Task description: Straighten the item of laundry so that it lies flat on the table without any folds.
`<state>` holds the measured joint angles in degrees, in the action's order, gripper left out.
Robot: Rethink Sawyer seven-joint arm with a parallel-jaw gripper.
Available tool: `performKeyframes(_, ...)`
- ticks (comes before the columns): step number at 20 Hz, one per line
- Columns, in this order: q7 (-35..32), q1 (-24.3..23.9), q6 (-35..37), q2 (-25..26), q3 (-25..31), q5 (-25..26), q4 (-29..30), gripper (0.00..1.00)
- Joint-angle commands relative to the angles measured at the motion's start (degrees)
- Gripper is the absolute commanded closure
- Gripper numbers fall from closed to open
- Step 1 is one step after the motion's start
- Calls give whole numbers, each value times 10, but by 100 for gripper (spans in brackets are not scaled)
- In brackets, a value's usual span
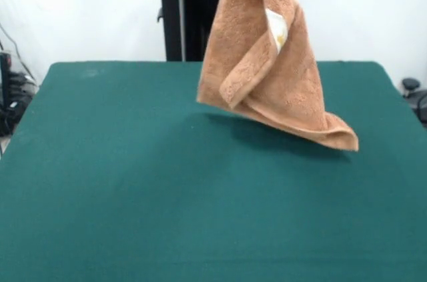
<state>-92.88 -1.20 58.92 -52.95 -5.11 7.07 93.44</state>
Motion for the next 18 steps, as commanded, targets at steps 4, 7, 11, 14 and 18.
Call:
performKeyframes(4, -104, 13, 52, 46, 26, -9, -38, 100)
performKeyframes(7, -64, -9, 24, 54, 31, -1, -32, 100)
performKeyframes(11, -14, -52, -62, 86, 57, -5, -20, 100)
performKeyframes(14, -28, -50, -63, 90, 62, -4, -23, 100)
performKeyframes(18, -68, -19, 4, 77, 63, -17, -62, 100)
